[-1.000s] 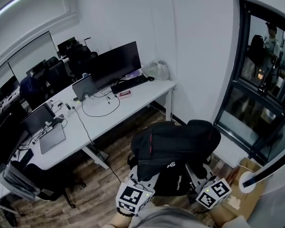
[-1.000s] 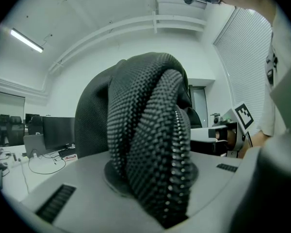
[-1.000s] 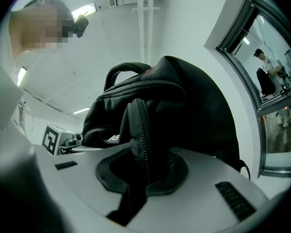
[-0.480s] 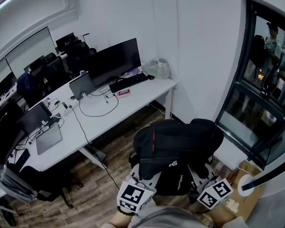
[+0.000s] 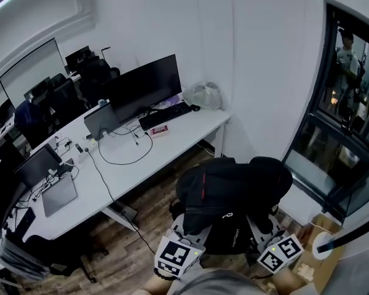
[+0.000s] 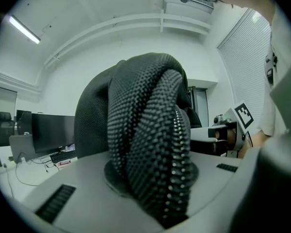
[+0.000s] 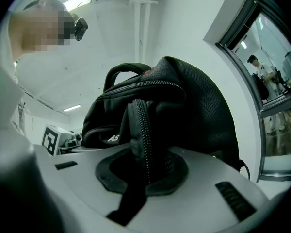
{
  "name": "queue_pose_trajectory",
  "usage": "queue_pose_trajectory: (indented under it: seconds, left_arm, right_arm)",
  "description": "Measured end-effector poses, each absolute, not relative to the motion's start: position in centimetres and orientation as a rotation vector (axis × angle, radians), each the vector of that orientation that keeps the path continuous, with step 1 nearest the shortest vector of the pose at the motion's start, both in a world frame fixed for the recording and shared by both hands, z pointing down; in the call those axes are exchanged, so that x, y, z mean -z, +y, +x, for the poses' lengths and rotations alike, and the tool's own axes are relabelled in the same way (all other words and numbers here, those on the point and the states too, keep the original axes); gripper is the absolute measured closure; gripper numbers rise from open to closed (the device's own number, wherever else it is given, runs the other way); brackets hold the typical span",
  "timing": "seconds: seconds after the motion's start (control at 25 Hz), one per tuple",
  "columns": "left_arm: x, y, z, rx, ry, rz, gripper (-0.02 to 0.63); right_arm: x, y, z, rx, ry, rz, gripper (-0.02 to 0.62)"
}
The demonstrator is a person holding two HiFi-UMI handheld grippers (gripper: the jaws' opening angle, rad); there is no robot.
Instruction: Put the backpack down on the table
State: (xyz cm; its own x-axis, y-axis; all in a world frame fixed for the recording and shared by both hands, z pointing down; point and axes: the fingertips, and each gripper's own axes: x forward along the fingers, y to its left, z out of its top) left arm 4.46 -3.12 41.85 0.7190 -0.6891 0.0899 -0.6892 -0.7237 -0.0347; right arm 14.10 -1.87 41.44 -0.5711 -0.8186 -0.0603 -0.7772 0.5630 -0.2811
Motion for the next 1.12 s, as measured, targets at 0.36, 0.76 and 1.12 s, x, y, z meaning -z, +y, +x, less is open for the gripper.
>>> queue_pose_trajectory:
  seconds: [0.36, 0.76, 1.12]
  left_arm:
    - [-42.5, -10.3, 0.0, -0.132, -1.123, 2.925, 0.548]
    - [-42.1, -15.3, -3.6, -0.139, -1.133, 2.912, 0.548]
    - [-42.5, -19.8, -3.6, -0.175, -1.172, 2.893, 0.548]
  right_arm:
    - [-42.1, -8.9, 9.6, 0.323, 2.593, -1.396, 0.554]
    - [-42.2, -14.1, 6.0, 0.354, 2.6, -1.373, 0.554]
    - [-42.4, -18.9, 6.1, 0.381, 2.62, -1.331, 0.554]
